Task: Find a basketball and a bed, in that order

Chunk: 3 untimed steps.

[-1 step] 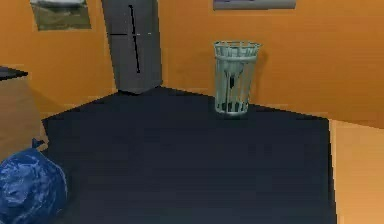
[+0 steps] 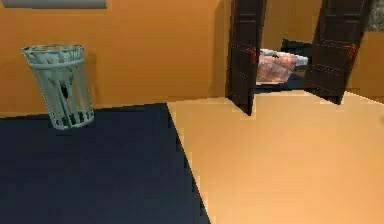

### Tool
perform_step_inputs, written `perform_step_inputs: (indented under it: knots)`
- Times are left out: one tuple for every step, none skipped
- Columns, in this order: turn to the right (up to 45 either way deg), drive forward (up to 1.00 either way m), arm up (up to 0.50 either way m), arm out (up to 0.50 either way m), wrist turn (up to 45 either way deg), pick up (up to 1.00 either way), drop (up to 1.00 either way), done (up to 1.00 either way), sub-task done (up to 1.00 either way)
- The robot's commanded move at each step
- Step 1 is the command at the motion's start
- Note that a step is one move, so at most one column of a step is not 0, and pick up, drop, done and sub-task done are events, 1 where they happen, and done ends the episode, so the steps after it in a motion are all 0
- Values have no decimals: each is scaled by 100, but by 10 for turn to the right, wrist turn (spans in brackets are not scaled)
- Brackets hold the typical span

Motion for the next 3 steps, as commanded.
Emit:
perform_step_inputs:
  knots:
    - [300,0,0,0,0,0,0,0,0]
    - [0,100,0,0,0,0,0,0,0]
    - [0,100,0,0,0,0,0,0,0]
